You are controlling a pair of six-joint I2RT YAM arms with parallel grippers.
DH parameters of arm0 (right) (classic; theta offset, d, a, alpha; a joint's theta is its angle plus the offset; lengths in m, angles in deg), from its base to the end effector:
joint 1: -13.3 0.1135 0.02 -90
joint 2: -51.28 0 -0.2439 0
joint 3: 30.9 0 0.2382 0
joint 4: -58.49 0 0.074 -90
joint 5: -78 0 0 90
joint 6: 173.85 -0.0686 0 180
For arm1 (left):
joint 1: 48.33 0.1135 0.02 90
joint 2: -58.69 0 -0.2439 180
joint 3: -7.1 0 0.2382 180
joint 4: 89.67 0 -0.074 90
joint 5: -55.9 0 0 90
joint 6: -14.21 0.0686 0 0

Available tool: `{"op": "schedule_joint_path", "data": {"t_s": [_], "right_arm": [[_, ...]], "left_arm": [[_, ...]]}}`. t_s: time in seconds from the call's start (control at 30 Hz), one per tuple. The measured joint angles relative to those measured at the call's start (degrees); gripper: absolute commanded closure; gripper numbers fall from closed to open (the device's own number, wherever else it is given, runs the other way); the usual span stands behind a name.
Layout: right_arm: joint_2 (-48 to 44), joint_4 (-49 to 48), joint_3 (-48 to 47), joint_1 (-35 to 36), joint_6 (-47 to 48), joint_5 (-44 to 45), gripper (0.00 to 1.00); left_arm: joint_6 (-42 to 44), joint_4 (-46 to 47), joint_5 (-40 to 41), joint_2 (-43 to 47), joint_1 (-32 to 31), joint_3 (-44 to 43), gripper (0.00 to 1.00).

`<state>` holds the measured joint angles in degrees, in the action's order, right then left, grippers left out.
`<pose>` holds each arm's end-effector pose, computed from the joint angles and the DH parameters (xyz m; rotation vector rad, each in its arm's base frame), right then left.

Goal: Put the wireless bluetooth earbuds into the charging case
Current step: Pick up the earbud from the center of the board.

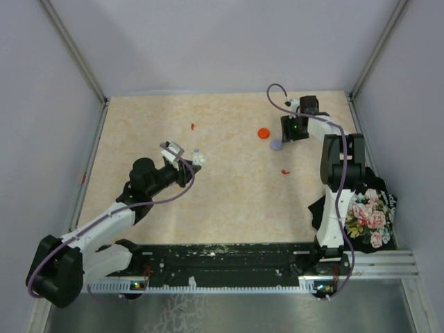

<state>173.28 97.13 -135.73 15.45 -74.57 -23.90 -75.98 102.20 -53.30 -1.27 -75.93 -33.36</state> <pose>0.4553 0.0312 0.1333 -0.3321 2.5055 0.2145 0.2200 -0.1404 0.2267 0.6549 1.6109 -0.6439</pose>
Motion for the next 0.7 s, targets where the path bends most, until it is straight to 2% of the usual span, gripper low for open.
{"op": "schedule_joint_path", "data": {"t_s": [0.37,0.7], "right_arm": [[-0.52,0.83,0.61,-0.17,-0.09,0.17,0.6],[-0.42,2.51,-0.37,0.37,1.27,4.37,0.63]], "left_arm": [[-0.02,0.0,-0.92,-0.09,0.0,0.0,0.99],[-0.2,-0.02,-1.22,-0.26,0.0,0.0,0.99]]}}
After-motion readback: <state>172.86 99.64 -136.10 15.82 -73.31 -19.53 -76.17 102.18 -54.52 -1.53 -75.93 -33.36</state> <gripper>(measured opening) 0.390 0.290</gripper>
